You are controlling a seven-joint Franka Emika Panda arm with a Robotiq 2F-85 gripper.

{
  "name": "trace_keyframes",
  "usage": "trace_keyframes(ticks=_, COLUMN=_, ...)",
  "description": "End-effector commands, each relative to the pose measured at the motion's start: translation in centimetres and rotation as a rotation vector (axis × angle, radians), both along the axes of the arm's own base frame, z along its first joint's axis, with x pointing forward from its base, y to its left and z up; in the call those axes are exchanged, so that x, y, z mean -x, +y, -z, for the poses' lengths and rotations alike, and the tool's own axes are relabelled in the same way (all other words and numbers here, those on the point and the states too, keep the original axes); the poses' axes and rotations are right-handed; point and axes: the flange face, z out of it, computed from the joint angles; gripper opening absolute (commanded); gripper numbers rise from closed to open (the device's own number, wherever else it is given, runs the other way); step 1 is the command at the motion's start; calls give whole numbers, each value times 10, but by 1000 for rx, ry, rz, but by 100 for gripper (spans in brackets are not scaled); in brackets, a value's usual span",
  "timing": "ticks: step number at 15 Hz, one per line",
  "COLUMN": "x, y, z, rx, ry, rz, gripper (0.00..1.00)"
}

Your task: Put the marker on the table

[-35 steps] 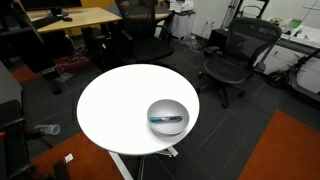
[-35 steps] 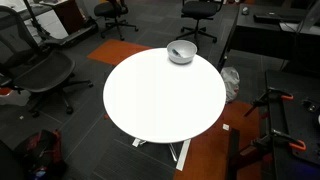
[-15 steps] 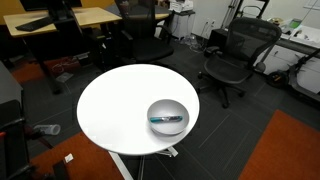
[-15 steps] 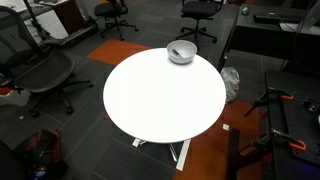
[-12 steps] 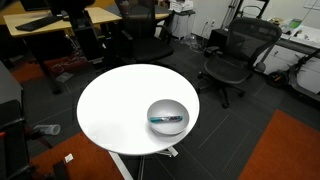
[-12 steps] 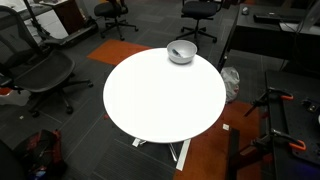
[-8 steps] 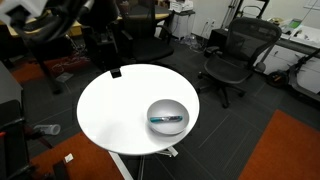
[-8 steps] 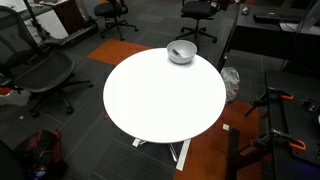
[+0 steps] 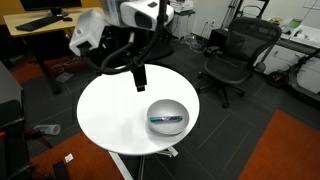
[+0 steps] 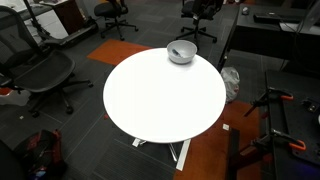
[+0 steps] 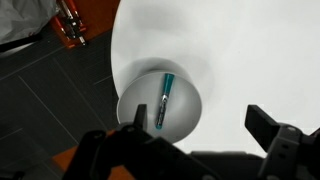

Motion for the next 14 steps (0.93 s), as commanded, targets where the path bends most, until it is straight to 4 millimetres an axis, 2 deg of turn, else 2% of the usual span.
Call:
trace_keyframes(ticks=1, x=-33, y=-11, z=23, rx=8, ry=-6, rz=30, gripper=100)
trace_keyframes(ticks=14, x=-98, y=-55, z=129, rx=-41, ry=76, rz=90, gripper=100)
